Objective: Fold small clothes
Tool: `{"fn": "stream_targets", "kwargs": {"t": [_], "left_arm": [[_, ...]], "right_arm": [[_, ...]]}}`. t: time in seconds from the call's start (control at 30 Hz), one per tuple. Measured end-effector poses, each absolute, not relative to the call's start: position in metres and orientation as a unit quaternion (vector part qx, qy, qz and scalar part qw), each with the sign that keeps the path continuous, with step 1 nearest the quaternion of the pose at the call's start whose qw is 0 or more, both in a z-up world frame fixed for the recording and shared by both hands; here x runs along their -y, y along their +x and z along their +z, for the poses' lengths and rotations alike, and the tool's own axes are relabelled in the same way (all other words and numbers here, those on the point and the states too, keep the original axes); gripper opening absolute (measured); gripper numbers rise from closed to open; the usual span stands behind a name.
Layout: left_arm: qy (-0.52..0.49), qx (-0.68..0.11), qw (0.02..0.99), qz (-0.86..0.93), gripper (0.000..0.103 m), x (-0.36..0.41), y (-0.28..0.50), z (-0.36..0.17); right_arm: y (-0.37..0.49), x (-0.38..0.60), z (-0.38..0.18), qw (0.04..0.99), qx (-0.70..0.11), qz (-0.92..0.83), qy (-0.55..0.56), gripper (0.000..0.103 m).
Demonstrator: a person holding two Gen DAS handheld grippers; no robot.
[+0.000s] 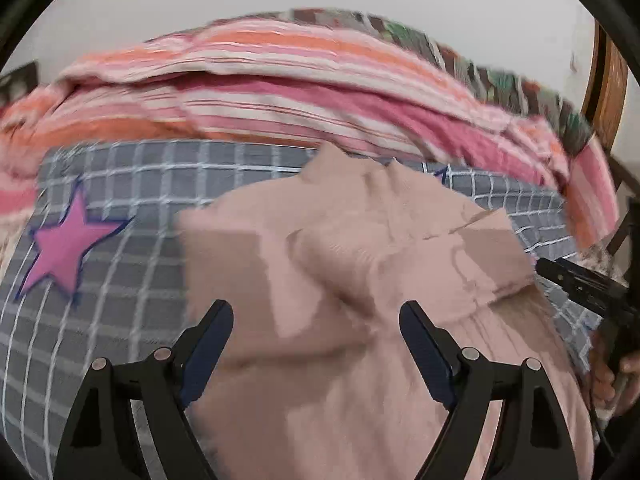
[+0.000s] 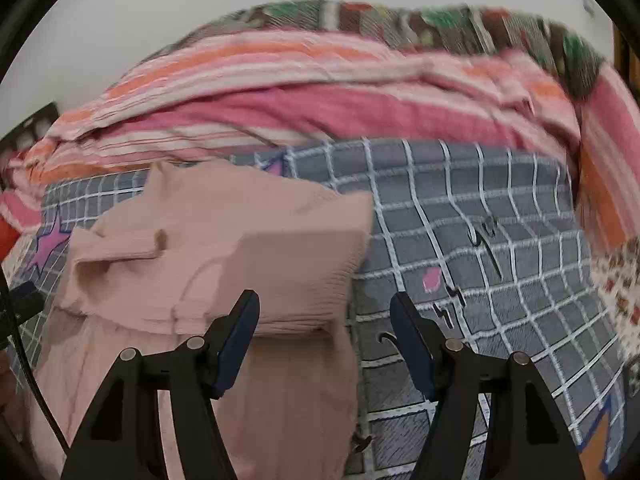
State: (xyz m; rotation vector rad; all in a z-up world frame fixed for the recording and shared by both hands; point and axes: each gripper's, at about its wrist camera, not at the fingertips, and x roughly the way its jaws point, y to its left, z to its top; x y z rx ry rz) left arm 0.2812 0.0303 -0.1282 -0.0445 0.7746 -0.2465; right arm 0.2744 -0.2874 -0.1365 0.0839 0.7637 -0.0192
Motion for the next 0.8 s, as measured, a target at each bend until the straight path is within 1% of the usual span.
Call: {"fn": "stream_targets", "kwargs": {"t": [0.1, 0.13, 0.17, 0.2, 0.23, 0.37, 0.47, 0.53, 0.57, 0.63, 0.67, 0.7, 0.73, 0.77, 0.8], "left_arm": [[-0.005, -0.404, 0.911, -0.084, 0.084, -0.007, 0.312, -0.141], [0.001, -0.412, 0.907, -0.081, 0.082, -0.003, 0.319, -0.146], [0.018, -0.418, 0.905, -0.082, 0.077, 0.001, 0.324, -0.151], [0.037, -0.415, 0.906, -0.069, 0.057, 0.000, 0.327, -0.153], [0.041, -0.409, 0.911, -0.044, 0.053, -0.008, 0.327, -0.153], [-0.046, -0.392, 0.918, -0.040, 0.053, -0.057, 0.311, -0.148], [-0.061, -0.386, 0.920, -0.003, 0.052, -0.081, 0.297, -0.148], [-0.067, -0.381, 0.922, 0.007, 0.048, -0.091, 0.293, -0.152], [-0.087, -0.381, 0.921, -0.005, 0.047, -0.097, 0.292, -0.154], [-0.108, -0.382, 0.917, -0.027, 0.040, -0.102, 0.294, -0.159], [-0.112, -0.386, 0.915, -0.031, 0.038, -0.102, 0.296, -0.162], [-0.116, -0.389, 0.913, -0.034, 0.032, -0.103, 0.298, -0.163], [-0.123, -0.387, 0.913, -0.033, 0.028, -0.104, 0.299, -0.164], [-0.130, -0.385, 0.913, -0.033, 0.028, -0.104, 0.300, -0.163], [-0.141, -0.379, 0.914, -0.039, 0.028, -0.107, 0.300, -0.162]], "right_arm": [[0.293, 0.291, -0.145, 0.924, -0.379, -0.012, 0.051, 0.067], [0.297, 0.290, -0.149, 0.923, -0.382, -0.013, 0.051, 0.067], [0.304, 0.288, -0.153, 0.920, -0.389, -0.012, 0.050, 0.067], [0.312, 0.290, -0.159, 0.915, -0.401, -0.013, 0.046, 0.066], [0.318, 0.292, -0.167, 0.909, -0.415, -0.023, 0.039, 0.066], [0.323, 0.302, -0.182, 0.908, -0.416, -0.018, 0.053, 0.066], [0.325, 0.312, -0.187, 0.910, -0.408, -0.022, 0.073, 0.066], [0.329, 0.320, -0.192, 0.904, -0.417, -0.026, 0.091, 0.066], [0.330, 0.324, -0.194, 0.904, -0.416, -0.024, 0.097, 0.066], [0.328, 0.323, -0.192, 0.907, -0.410, -0.030, 0.090, 0.066], [0.328, 0.320, -0.191, 0.908, -0.409, -0.032, 0.083, 0.066], [0.328, 0.319, -0.192, 0.909, -0.407, -0.032, 0.079, 0.063], [0.326, 0.318, -0.192, 0.910, -0.406, -0.028, 0.078, 0.057], [0.326, 0.315, -0.191, 0.911, -0.404, -0.025, 0.078, 0.052], [0.326, 0.314, -0.191, 0.912, -0.402, -0.023, 0.078, 0.043]]}}
